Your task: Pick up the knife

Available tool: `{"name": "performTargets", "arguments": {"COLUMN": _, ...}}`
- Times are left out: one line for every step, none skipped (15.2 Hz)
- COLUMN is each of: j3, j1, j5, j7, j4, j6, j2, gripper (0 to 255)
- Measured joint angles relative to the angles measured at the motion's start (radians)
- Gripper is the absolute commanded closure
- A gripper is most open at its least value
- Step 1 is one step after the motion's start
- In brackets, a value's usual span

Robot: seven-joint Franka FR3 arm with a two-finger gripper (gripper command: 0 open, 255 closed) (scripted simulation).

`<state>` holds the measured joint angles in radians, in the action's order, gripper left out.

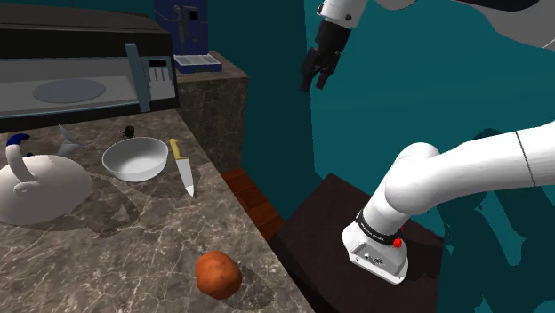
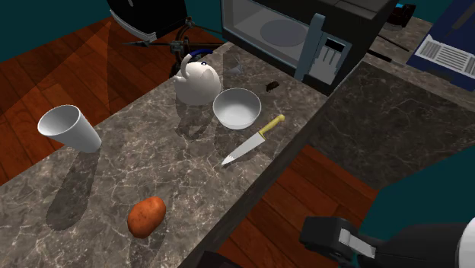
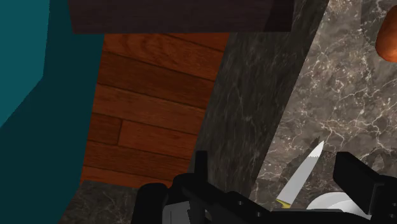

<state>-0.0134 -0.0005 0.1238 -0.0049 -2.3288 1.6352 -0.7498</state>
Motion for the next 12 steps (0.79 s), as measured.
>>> {"name": "performTargets", "arguments": {"j3": 0.0, "j1": 0.0, "j5": 0.0, "j7": 0.0, "j4": 0.0, "j6": 0.0, "j2": 0.0, "gripper": 0}}
{"name": "performTargets", "arguments": {"j3": 0.007, "j1": 0.001, "j5": 0.005, "j7": 0.009, "j4": -0.003, "j6": 0.013, "j2": 0.012, "gripper": 0}}
{"name": "performTargets", "arguments": {"j3": 0.016, "j1": 0.003, "j5": 0.012, "j7": 0.022, "j4": 0.001, "j6": 0.025, "j2": 0.03, "gripper": 0}}
{"name": "performTargets", "arguments": {"j3": 0.03, "j1": 0.006, "j5": 0.021, "j7": 0.04, "j4": -0.002, "j6": 0.051, "j2": 0.057, "gripper": 0}}
{"name": "performTargets", "arguments": {"j3": 0.038, "j1": 0.006, "j5": 0.027, "j7": 0.051, "j4": -0.005, "j6": 0.078, "j2": 0.084, "gripper": 0}}
{"name": "performTargets", "arguments": {"j3": 0.046, "j1": 0.007, "j5": 0.033, "j7": 0.066, "j4": 0.009, "j6": 0.09, "j2": 0.113, "gripper": 0}}
{"name": "performTargets", "arguments": {"j3": 0.059, "j1": 0.009, "j5": 0.041, "j7": 0.082, "j4": 0.016, "j6": 0.116, "j2": 0.149, "gripper": 0}}
{"name": "performTargets", "arguments": {"j3": 0.07, "j1": 0.011, "j5": 0.048, "j7": 0.098, "j4": 0.024, "j6": 0.145, "j2": 0.189, "gripper": 0}}
{"name": "performTargets", "arguments": {"j3": 0.08, "j1": 0.012, "j5": 0.054, "j7": 0.114, "j4": 0.033, "j6": 0.164, "j2": 0.219, "gripper": 0}}
{"name": "performTargets", "arguments": {"j3": 0.091, "j1": 0.014, "j5": 0.06, "j7": 0.131, "j4": 0.039, "j6": 0.188, "j2": 0.252, "gripper": 0}}
{"name": "performTargets", "arguments": {"j3": 0.1, "j1": 0.015, "j5": 0.065, "j7": 0.145, "j4": 0.038, "j6": 0.21, "j2": 0.277, "gripper": 0}}
{"name": "performTargets", "arguments": {"j3": 0.109, "j1": 0.017, "j5": 0.07, "j7": 0.16, "j4": 0.039, "j6": 0.233, "j2": 0.303, "gripper": 0}}
